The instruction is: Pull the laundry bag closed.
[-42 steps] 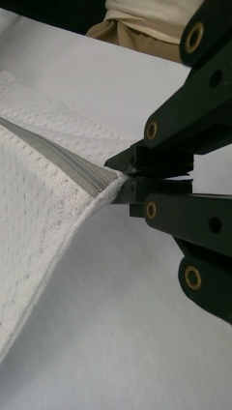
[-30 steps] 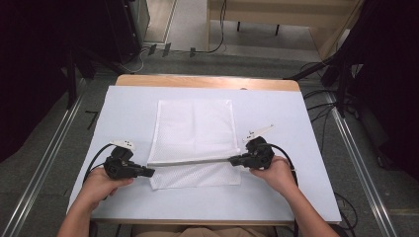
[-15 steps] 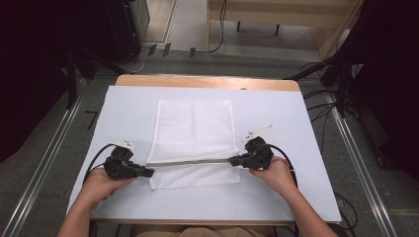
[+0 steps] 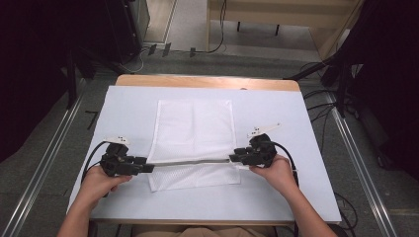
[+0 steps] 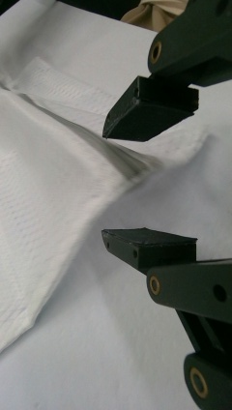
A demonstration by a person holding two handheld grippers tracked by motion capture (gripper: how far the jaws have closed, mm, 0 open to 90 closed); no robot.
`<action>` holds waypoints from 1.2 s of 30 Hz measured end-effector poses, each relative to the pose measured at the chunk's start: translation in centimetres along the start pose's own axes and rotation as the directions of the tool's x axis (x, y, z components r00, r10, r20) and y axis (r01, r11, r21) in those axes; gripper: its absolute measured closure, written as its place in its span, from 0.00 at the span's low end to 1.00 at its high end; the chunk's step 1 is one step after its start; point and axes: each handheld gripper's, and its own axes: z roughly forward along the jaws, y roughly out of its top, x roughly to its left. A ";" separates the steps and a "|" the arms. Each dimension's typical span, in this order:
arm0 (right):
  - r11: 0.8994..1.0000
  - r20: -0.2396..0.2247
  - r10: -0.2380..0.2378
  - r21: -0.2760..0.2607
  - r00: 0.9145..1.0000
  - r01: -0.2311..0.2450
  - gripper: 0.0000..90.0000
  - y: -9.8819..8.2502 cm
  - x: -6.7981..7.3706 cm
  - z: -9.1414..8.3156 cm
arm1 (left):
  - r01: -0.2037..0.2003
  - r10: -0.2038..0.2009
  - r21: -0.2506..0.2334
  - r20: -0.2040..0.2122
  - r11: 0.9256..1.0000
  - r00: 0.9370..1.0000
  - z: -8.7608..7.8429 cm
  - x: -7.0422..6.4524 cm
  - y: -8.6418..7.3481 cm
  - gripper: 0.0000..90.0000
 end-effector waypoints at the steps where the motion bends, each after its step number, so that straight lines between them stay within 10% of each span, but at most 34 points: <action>1: 1.000 0.007 0.004 -0.017 1.000 -0.004 0.62 0.0 -0.1 -0.2 | 0.000 0.000 0.000 0.000 1.000 1.000 0.0 0.0 0.0 0.47; 17: 0.998 0.129 0.034 -0.065 0.991 -0.025 0.42 -1.4 -2.8 -2.6 | 0.024 -0.045 -0.122 -0.172 0.992 0.984 -1.9 1.5 -0.2 0.40; 36: 0.992 0.334 0.104 -0.105 0.937 -0.073 0.30 -3.0 -5.7 -2.9 | 0.062 -0.095 -0.118 -0.294 0.991 0.951 -1.5 3.1 -0.2 0.34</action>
